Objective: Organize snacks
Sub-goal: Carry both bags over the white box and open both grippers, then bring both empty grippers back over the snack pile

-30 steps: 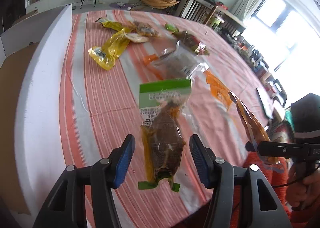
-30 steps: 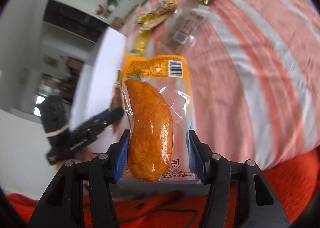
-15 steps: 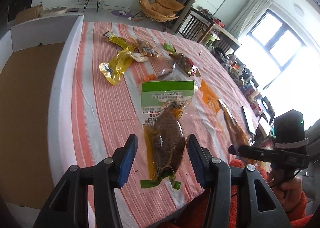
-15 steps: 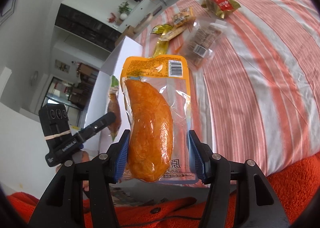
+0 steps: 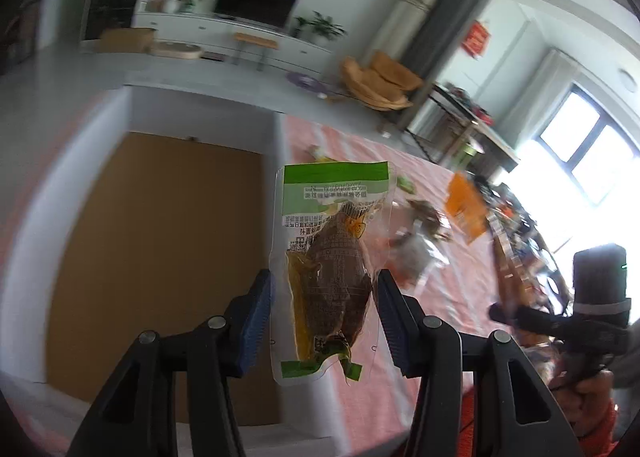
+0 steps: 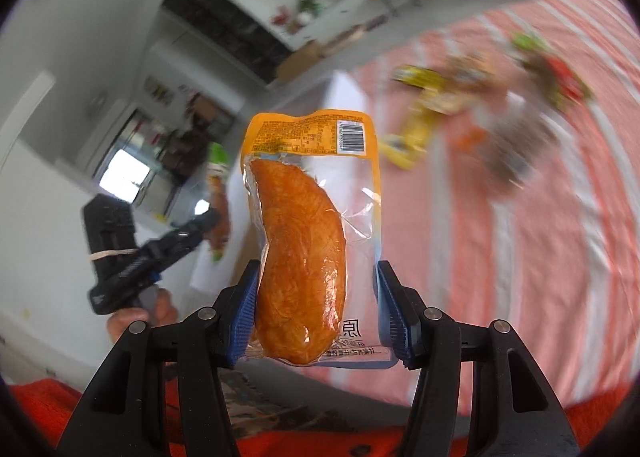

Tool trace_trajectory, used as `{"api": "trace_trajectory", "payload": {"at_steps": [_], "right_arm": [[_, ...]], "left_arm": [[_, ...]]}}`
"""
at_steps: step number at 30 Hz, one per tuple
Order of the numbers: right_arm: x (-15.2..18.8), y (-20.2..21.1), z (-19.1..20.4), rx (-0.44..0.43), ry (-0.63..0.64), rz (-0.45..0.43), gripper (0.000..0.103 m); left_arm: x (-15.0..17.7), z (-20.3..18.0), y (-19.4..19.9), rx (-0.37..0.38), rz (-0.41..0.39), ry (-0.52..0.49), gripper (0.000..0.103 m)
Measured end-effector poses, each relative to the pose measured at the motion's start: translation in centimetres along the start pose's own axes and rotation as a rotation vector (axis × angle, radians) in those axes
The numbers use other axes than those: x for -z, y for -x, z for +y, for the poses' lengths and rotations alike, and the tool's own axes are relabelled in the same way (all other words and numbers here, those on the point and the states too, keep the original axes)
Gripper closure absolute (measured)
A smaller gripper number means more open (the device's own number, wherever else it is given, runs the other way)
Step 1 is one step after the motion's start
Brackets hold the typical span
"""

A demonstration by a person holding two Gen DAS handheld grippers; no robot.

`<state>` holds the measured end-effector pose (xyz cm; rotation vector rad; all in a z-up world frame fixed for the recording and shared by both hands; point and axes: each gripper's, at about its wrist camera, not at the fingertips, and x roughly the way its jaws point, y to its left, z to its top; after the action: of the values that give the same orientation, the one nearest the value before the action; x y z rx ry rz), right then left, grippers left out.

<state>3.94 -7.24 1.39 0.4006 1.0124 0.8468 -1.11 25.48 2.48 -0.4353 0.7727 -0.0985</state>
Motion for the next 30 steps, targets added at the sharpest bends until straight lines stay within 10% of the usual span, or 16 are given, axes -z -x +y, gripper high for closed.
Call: {"api": "trace_trajectory", "payload": {"at_steps": [5,9,14,19,30], "right_arm": [[-3.0,-6.0,7.3,-0.102,0.131,0.053,0.044],[-3.2,-11.6,11.5,-0.063,0.199,0.058,0.019],[-2.6,-14.7,11.8,-0.015,0.239,0.096,0.019],[-1.9,-11.7,8.9,0.102,0.287,0.003,0.019],[2.4,-2.6,-14.2,0.715,-0.046,-0.109,0.019]], "left_arm": [[0.2,5.2,1.8,-0.19,-0.023,0.052,0.05],[0.9,8.1,2.0,-0.391,-0.048,0.082,0.022],[1.7,9.9,2.2,-0.4,-0.065,0.146,0.02],[1.9,6.2,0.1,-0.276,-0.058,0.091,0.02],[6.1,-12.8,-10.0,0.134,0.224,-0.191,0.011]]}}
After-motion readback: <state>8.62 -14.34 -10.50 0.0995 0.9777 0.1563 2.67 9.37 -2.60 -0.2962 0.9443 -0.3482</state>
